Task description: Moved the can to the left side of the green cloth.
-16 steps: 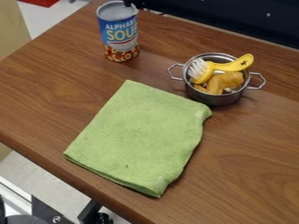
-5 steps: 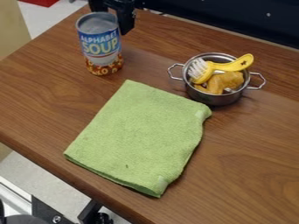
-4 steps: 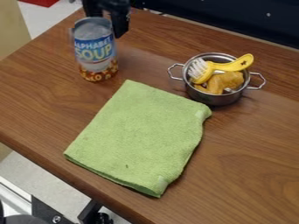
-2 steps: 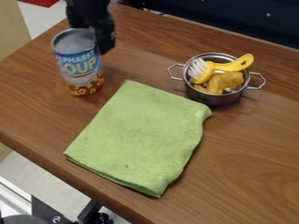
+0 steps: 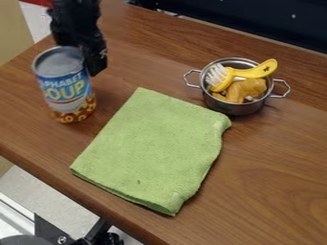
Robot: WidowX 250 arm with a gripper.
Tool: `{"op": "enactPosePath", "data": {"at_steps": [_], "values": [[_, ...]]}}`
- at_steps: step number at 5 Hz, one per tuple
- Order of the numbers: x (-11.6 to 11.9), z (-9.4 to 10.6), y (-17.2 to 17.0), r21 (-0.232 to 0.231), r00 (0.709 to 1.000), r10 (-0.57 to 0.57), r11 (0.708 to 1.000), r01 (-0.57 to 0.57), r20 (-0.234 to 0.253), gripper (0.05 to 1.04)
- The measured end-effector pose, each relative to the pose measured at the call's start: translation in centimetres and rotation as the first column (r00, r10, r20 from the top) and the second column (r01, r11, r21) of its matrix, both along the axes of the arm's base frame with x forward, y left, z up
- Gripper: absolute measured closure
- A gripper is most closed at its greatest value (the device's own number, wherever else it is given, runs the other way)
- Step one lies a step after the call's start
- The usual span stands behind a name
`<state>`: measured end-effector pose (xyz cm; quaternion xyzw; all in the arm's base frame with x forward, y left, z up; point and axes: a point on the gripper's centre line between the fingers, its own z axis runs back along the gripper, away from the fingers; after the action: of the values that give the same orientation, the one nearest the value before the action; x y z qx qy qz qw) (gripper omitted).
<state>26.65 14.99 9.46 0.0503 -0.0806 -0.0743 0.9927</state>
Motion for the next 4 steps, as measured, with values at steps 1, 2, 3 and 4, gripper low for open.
{"op": "enactPosePath", "data": {"at_steps": [1,2,3,4], "values": [[-1.2,0.0,-0.1,0.002,1.0,-0.012,1.0,0.012,-0.007,0.085],[-2.0,-0.3,-0.6,0.01,0.999,-0.039,0.999,0.039,0.0,0.085],[-2.5,-0.1,-0.8,-0.002,0.997,-0.07,0.998,0.07,0.015,0.085],[-2.8,0.0,-0.9,-0.013,0.997,-0.07,0.997,0.071,0.039,0.085]]}}
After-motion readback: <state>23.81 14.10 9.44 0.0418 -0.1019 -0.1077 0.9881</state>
